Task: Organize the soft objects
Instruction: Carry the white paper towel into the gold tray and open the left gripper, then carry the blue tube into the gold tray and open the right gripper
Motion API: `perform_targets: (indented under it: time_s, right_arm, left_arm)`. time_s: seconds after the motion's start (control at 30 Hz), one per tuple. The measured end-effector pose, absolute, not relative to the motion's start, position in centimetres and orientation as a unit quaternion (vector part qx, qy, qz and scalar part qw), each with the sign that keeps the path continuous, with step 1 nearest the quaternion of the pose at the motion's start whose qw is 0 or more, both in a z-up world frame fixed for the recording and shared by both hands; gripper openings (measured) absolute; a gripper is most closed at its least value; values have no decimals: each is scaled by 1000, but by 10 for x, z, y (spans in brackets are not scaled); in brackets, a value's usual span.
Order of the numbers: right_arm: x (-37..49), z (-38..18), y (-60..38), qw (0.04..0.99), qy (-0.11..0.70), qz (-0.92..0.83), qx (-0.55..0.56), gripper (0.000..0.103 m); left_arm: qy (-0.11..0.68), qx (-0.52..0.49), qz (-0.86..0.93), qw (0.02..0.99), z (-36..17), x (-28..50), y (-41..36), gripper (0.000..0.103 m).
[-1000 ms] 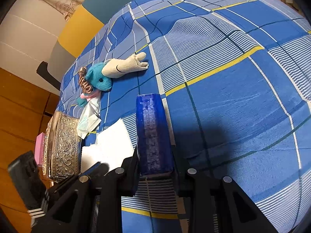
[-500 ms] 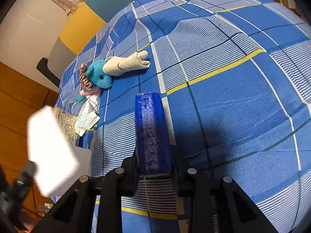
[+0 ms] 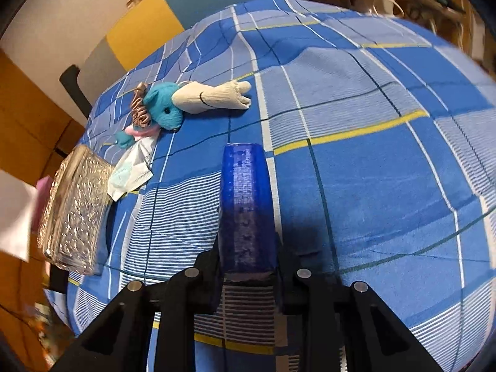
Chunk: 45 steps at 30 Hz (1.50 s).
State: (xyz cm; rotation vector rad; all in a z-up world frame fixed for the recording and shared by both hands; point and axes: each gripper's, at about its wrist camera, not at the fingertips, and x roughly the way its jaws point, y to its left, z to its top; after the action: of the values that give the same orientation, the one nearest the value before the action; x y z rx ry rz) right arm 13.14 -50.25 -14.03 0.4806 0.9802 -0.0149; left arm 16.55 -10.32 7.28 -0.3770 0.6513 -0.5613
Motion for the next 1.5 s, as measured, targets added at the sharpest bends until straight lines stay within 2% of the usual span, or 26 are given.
perform_targets:
  time_s: [0.27, 0.53, 0.73, 0.77, 0.8, 0.83, 0.9, 1.07, 1.5]
  right_arm:
    - [125, -129, -486, 874, 434, 16, 219, 25]
    - [106, -127, -475, 869, 424, 17, 255, 25]
    - [89, -118, -471, 871, 408, 10, 273, 25]
    - [86, -115, -470, 871, 405, 9, 277, 25]
    - [84, -112, -470, 872, 403, 8, 278, 25]
    - [81, -109, -469, 873, 400, 6, 279, 25]
    - [76, -103, -466, 874, 395, 5, 282, 25]
    - [69, -89, -459, 879, 382, 4, 286, 25]
    - [87, -23, -386, 900, 335, 76, 268, 25]
  left_arm:
    - [307, -182, -187, 915, 67, 188, -14, 4]
    - [370, -203, -130, 897, 2, 236, 38, 4]
    - [403, -178, -102, 892, -40, 268, 37, 5]
    - [407, -171, -94, 892, -44, 273, 37, 7]
    - [416, -164, -87, 890, -51, 280, 37, 17]
    - [425, -161, -83, 887, -55, 284, 36, 33]
    - [442, -156, -61, 881, -63, 289, 39, 41]
    - [450, -184, -50, 873, -70, 274, 56, 42]
    - [417, -141, -76, 895, -63, 173, 59, 42]
